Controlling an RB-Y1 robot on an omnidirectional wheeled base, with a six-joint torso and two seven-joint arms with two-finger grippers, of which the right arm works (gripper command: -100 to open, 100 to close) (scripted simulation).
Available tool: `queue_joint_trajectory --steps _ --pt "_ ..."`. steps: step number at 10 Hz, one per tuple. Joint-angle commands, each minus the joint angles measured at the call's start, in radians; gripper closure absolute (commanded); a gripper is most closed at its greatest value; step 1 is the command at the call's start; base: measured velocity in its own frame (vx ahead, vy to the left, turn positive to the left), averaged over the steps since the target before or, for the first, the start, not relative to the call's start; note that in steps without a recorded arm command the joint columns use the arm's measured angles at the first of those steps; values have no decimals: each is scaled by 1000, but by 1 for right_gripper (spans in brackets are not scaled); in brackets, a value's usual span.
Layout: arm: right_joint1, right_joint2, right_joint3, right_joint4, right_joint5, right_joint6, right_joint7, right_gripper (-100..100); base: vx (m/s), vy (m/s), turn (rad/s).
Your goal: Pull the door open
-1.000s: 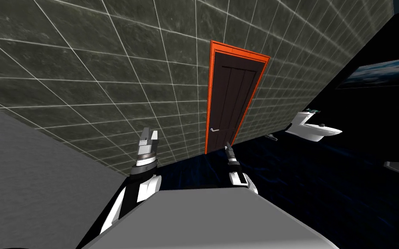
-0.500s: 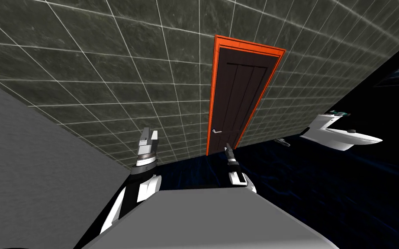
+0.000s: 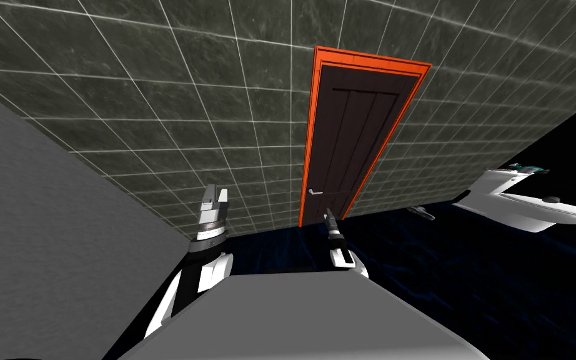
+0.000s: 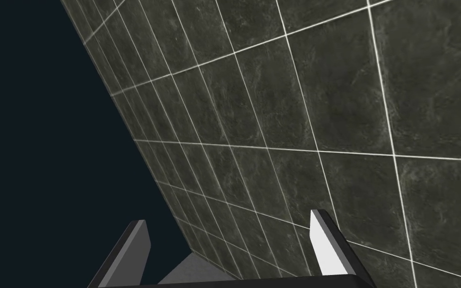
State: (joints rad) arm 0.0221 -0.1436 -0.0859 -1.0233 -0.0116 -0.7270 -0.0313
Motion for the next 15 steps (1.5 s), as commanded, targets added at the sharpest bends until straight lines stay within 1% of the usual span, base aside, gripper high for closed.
queue_joint_trajectory --steps 1,9,10,11,15 --pt "-19 -1 -3 46 -4 -13 -6 -100 67 -78 121" --pt "-106 -11 -15 248 -24 -62 -34 -100 55 -84 128" --pt "-124 -13 -17 290 -29 -72 -40 -100 62 -95 159" --pt "-124 -13 -17 290 -29 -72 -40 -100 51 -86 88" --pt "-158 -17 -22 369 -37 -91 -51 -100 37 -73 91"
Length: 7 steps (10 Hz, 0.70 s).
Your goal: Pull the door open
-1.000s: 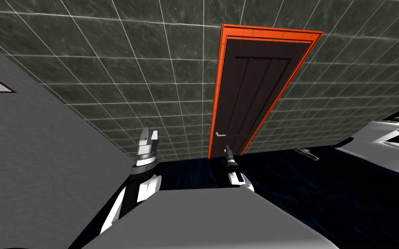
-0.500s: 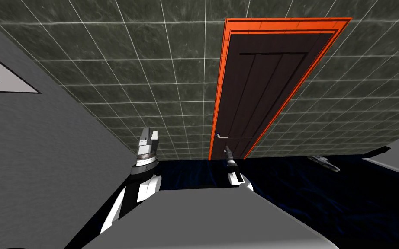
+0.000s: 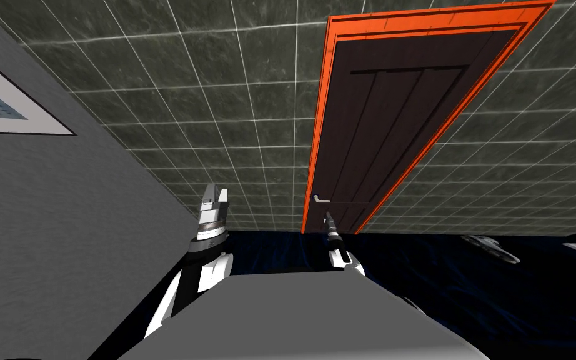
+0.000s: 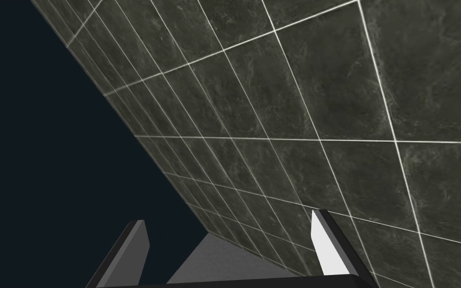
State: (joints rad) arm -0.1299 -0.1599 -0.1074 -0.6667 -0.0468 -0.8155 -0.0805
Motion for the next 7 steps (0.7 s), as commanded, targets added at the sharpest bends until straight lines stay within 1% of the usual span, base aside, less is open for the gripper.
queue_joint_trajectory --steps 1,3,4,6,7 --pt "-13 -2 -2 29 -3 -7 -5 -100 35 -63 78" --pt "-28 -3 -4 63 -6 -15 -9 -100 30 -62 88" --pt "-40 -5 -6 92 -9 -22 -13 -100 34 -74 138" --pt "-61 -7 -9 139 -14 -33 -20 -100 46 -105 115" --pt "-67 -7 -9 152 -15 -36 -22 -100 36 -87 90"
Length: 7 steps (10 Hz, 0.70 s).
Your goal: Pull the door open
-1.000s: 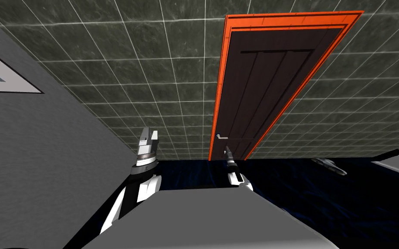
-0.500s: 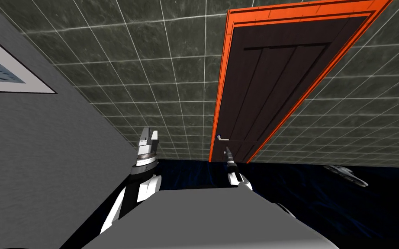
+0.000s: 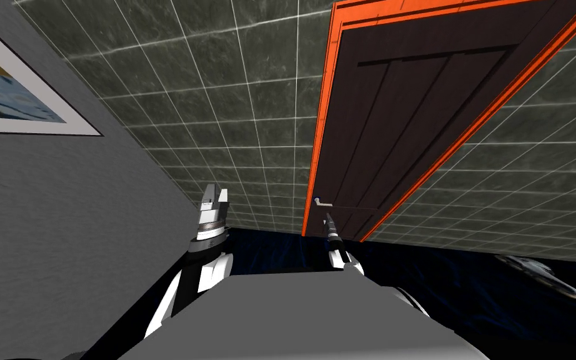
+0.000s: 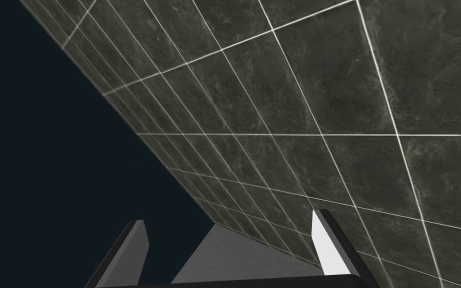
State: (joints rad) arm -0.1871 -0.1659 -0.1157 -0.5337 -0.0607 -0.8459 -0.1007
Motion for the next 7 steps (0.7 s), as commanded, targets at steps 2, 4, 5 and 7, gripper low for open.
queue_joint_trajectory --steps 2,4,5,7 --pt "-9 -1 -1 18 -2 -3 -2 -100 27 -49 39" --pt "13 -35 -20 28 -25 -18 -22 -100 189 22 228" --pt "13 -35 -20 4 -25 -18 -22 -100 163 23 66" --pt "13 -35 -20 28 -25 -18 -22 -100 14 4 -16"
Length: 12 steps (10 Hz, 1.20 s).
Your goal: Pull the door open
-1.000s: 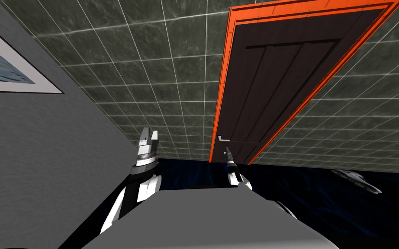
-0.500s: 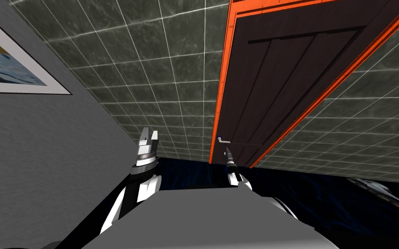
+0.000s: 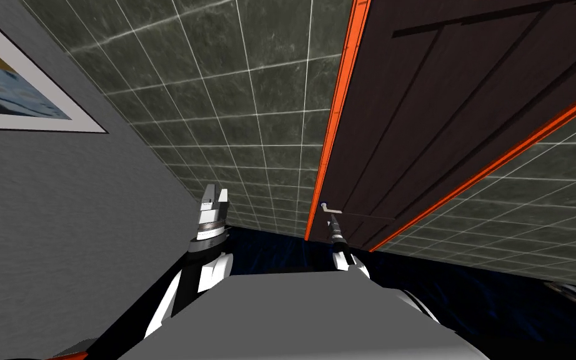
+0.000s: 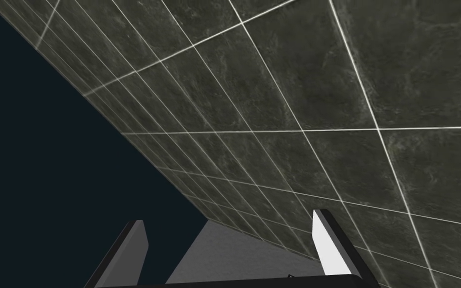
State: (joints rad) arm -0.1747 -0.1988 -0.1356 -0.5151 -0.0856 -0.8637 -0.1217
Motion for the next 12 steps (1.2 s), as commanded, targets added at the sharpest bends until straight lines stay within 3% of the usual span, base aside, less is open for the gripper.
queue_joint_trajectory --steps 1,2,4,6,7,9,12 --pt "16 -24 -12 14 -16 -9 -14 -100 77 -3 217" --pt "27 -39 -21 18 -26 -15 -23 -100 174 1 277" --pt "27 -39 -21 77 -26 -15 -23 -100 98 -4 30" --pt "27 -39 -21 22 -26 -15 -23 -100 1 8 -9" --pt "27 -39 -21 18 -26 -15 -23 -100 -10 3 6" --pt "49 -72 -39 24 -48 -28 -43 -100 139 -22 244" --pt "43 -69 -39 39 -48 -34 -39 -100 75 -16 -9"
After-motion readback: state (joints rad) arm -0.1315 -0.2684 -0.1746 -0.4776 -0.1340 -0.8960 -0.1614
